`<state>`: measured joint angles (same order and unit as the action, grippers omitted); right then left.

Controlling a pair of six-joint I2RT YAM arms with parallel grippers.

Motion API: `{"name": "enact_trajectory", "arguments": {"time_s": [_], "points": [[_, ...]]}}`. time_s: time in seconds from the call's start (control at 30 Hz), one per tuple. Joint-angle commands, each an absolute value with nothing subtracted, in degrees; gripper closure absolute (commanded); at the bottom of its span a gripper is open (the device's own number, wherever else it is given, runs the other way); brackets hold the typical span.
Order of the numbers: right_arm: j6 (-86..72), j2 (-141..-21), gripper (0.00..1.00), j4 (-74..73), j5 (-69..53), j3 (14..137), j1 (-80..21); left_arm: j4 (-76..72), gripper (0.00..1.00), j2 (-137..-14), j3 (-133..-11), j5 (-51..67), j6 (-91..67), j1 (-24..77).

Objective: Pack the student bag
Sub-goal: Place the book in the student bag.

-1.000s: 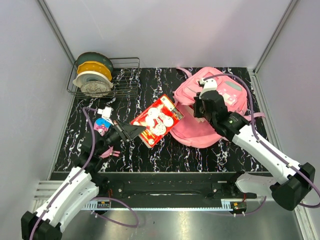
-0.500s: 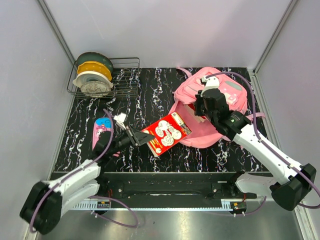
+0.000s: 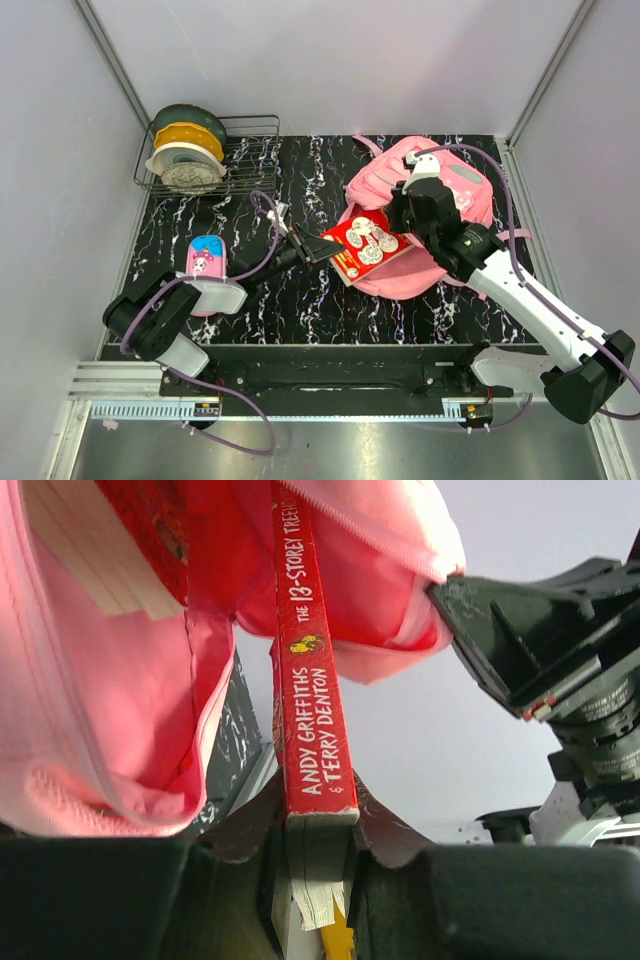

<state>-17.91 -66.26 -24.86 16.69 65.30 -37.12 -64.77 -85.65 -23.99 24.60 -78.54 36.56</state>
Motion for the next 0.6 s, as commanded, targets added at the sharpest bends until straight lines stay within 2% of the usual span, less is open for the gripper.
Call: {"name": "enact_trajectory", "arguments": {"time_s": [0.0,0.4,0.57], "points": [[-20.1,-61.8,1.0,-16.7,15.2,67.4,-37.4,-85.3,1.0,-89.7,-30.5,22.1,-82.4,37.5],[-22.0,-59.9,1.0,-16.1,13.3,66.3,-38.8,-82.4,1.0,-105.0,-42.3,11.5,-82.6,40.6],[-22.5,-59.7,1.0,-15.6,13.5,65.7,-40.6,-75.9,1.0,-108.2,-48.3,6.7,-79.7,42.6]]}}
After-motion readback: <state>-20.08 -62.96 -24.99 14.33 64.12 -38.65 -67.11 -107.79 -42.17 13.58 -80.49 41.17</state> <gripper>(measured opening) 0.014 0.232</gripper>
